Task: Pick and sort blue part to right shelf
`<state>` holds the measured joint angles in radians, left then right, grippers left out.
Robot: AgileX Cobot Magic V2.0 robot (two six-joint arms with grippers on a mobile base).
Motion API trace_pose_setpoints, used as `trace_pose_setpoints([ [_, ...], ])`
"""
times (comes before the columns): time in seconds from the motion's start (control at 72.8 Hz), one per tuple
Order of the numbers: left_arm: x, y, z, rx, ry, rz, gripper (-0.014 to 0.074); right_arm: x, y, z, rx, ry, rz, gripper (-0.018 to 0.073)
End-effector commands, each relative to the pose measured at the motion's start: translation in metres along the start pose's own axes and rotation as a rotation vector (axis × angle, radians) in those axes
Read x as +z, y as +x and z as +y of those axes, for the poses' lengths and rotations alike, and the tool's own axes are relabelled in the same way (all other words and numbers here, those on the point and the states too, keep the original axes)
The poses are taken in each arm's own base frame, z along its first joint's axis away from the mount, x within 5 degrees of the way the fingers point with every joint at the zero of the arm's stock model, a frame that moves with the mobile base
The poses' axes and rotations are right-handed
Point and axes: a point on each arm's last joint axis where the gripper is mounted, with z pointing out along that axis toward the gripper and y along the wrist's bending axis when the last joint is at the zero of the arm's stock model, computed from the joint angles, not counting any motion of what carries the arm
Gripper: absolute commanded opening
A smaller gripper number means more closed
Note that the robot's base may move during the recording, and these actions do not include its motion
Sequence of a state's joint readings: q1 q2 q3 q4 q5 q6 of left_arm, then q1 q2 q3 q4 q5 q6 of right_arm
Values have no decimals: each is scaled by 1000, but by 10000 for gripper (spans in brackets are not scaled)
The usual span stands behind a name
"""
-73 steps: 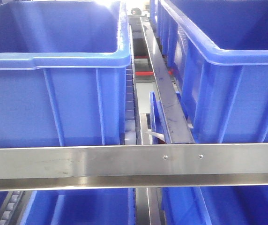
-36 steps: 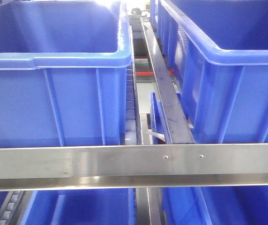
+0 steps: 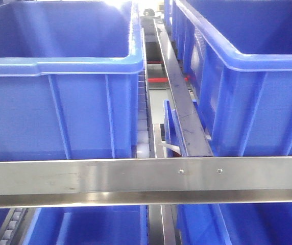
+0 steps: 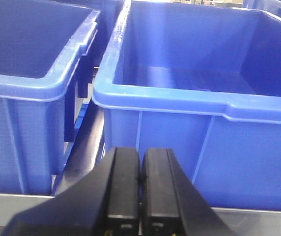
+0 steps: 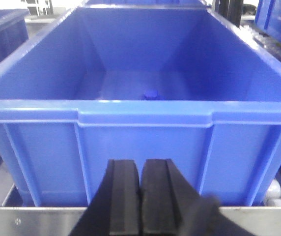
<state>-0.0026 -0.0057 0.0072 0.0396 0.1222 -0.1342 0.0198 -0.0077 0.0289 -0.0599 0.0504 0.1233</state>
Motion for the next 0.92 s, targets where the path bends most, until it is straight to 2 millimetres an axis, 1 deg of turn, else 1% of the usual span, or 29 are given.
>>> trace_pose_setpoints([
  [0.0,-1,-1,0,-9,10,-87,133,-3,-16,1,-1,-11,-134,36],
  [0.906,-1,-1,0,-9,10,-87,133,-4,-16,1,-1,-11,-134,36],
])
